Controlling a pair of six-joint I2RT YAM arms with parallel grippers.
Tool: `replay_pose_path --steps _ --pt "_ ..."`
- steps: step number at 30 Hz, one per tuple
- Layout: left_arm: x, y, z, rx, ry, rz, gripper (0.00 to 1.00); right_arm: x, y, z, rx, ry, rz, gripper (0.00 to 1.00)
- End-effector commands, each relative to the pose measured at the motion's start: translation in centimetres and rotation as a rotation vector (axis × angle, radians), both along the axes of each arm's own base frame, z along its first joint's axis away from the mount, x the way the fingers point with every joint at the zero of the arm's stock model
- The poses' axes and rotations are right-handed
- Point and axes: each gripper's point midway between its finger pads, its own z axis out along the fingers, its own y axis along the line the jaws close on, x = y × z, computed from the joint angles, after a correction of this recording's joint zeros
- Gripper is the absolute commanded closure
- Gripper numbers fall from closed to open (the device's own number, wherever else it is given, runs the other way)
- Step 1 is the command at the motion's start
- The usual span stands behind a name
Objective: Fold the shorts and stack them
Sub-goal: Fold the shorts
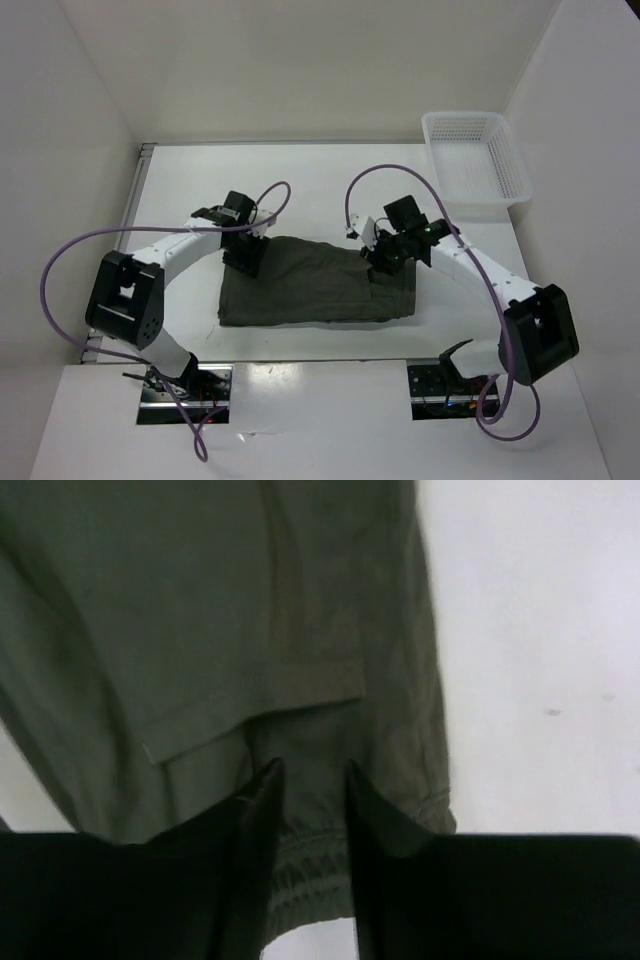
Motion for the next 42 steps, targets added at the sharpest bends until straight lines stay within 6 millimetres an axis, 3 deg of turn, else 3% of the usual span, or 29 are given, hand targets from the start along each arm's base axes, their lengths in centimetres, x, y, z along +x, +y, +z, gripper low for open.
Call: replay_pose_path --steps 1,4,5,9,10,12,16,19,20,21,22,23,24,25,27,29,30,31,32,33,34,35,36,37,39,42 --pt "0.1 -0.9 -1.2 -0.017 0.002 -0.027 0.50 1.5 -1.3 -1.5 -0.097 -0.064 -0.063 0.68" --pt "0.9 -0.5 -3.4 0.036 0.004 -0.019 0.51 1.9 -1.4 -3.5 -0.138 -0.007 -0.064 0.76" --pt "1.4 -0.3 -4.0 0.052 -0.014 -0.011 0.54 1.9 -1.7 -5.3 -0.178 0.037 -0.080 0.77" --pt "3.5 1.1 -6.6 0.095 0.010 0.039 0.56 4.7 -1.9 -7.7 -0.244 0.011 -0.113 0.85" --pt "5.1 1.0 -6.1 0.087 -0.014 0.052 0.56 5.6 -1.7 -8.0 -0.249 -0.007 -0.122 0.87" --pt "6.1 1.6 -6.8 0.093 0.008 0.076 0.57 7.1 -1.4 -8.8 -0.268 -0.015 -0.133 0.87" --pt "8.8 1.5 -6.3 0.063 -0.022 0.095 0.57 10.9 -0.6 -9.2 -0.275 -0.083 -0.182 0.85" --pt "11.7 2.3 -5.8 0.078 -0.065 0.129 0.57 15.8 0.6 -8.3 -0.242 -0.189 -0.295 0.87" --pt "12.7 3.5 -6.3 0.091 -0.063 0.160 0.57 18.3 1.1 -7.5 -0.204 -0.215 -0.353 0.87" --pt "14.9 3.5 -5.1 0.079 -0.111 0.174 0.57 19.8 1.0 -7.0 -0.193 -0.232 -0.389 0.87" --pt "15.7 3.8 -4.8 0.077 -0.118 0.183 0.57 21.1 1.6 -6.2 -0.169 -0.258 -0.413 0.87" --pt "16.4 4.4 -5.2 0.088 -0.119 0.198 0.57 23.5 2.1 -3.7 -0.117 -0.307 -0.448 0.86" --pt "16.9 5.0 -5.0 0.087 -0.122 0.212 0.57 24.4 2.7 -3.7 -0.093 -0.305 -0.474 0.86" --pt "17.9 4.8 -4.1 0.080 -0.150 0.214 0.55 26.2 3.0 -1.3 -0.050 -0.342 -0.502 0.83" --pt "18.2 4.8 -3.7 0.078 -0.161 0.214 0.54 27.1 3.4 0.7 0.016 -0.341 -0.545 0.80" --pt "18.1 4.6 -3.4 0.067 -0.159 0.209 0.52 26.9 3.9 3.0 0.077 -0.340 -0.570 0.67" --pt "18.2 4.4 -2.7 0.053 -0.171 0.206 0.52 26.3 4.1 5.2 0.143 -0.342 -0.603 0.61" --pt "17.7 4.4 -2.3 0.054 -0.170 0.206 0.51 25.4 3.8 5.5 0.155 -0.315 -0.627 0.49" --pt "17.8 4.4 -1.8 0.051 -0.180 0.206 0.51 24.9 3.0 5.9 0.174 -0.297 -0.666 0.43" --pt "17.2 4.0 -1.4 0.050 -0.182 0.196 0.51 23.7 2.2 5.0 0.173 -0.256 -0.703 0.40" --pt "17.0 3.6 -0.9 0.048 -0.187 0.187 0.50 22.9 1.3 6.5 0.238 -0.236 -0.804 0.36" --pt "16.3 3.5 -0.9 0.062 -0.175 0.182 0.50 21.8 0.5 6.1 0.249 -0.193 -0.857 0.36" --pt "16.0 2.7 0.2 0.064 -0.192 0.163 0.50 20.5 -0.3 4.5 0.252 -0.125 -0.897 0.34" --pt "15.5 2.5 0.6 0.077 -0.188 0.158 0.49 20.0 -1.5 4.6 0.328 -0.051 -0.985 0.34" --pt "15.2 1.1 2.4 0.074 -0.217 0.128 0.47 18.8 -3.8 1.5 0.359 0.082 -1.105 0.30" --pt "15.4 -0.4 3.9 0.076 -0.255 0.099 0.46 17.2 -3.0 -0.9 0.400 0.212 -1.072 0.22"
